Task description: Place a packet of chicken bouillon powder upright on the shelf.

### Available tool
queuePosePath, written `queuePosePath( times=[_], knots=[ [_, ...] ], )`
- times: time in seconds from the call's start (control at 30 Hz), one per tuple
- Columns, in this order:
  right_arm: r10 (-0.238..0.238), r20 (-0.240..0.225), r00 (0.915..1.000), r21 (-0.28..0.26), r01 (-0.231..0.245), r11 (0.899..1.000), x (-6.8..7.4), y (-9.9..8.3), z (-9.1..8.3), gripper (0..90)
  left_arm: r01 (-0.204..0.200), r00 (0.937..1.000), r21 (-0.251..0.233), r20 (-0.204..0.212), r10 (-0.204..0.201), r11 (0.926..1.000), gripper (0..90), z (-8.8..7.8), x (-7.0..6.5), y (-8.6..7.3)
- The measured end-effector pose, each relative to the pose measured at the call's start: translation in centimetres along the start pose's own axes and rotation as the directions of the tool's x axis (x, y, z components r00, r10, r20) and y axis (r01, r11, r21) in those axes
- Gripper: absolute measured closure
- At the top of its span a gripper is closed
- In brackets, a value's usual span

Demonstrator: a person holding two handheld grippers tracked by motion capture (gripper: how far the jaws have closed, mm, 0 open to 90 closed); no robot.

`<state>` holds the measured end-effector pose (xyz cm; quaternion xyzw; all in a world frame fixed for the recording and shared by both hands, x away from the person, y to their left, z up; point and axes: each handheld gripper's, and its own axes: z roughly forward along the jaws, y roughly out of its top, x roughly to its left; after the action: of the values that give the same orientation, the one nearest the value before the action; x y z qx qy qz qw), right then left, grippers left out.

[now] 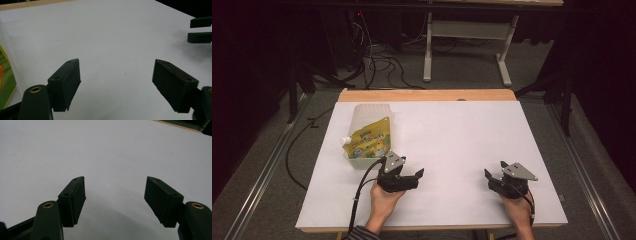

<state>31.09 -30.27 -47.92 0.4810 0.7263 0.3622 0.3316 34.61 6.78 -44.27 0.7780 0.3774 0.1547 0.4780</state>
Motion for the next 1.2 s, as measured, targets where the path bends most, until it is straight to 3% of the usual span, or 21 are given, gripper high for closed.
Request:
queuePosePath(
  times=[0.3,1.2],
  knots=[
    [-0.002,-0.001,1.0000,0.000,0.002,1.000,0.0,0.0,0.0,33.7,-0.007,1.0000,0.020,0.006,0.007,0.9998,23.1,1.0,0.2,-0.2],
    [-0.003,-0.003,1.0000,-0.003,0.003,1.000,0.0,0.0,0.0,33.6,-0.025,0.9981,0.040,-0.055,0.027,0.9989,23.9,3.3,0.5,-0.8]
  ],
)
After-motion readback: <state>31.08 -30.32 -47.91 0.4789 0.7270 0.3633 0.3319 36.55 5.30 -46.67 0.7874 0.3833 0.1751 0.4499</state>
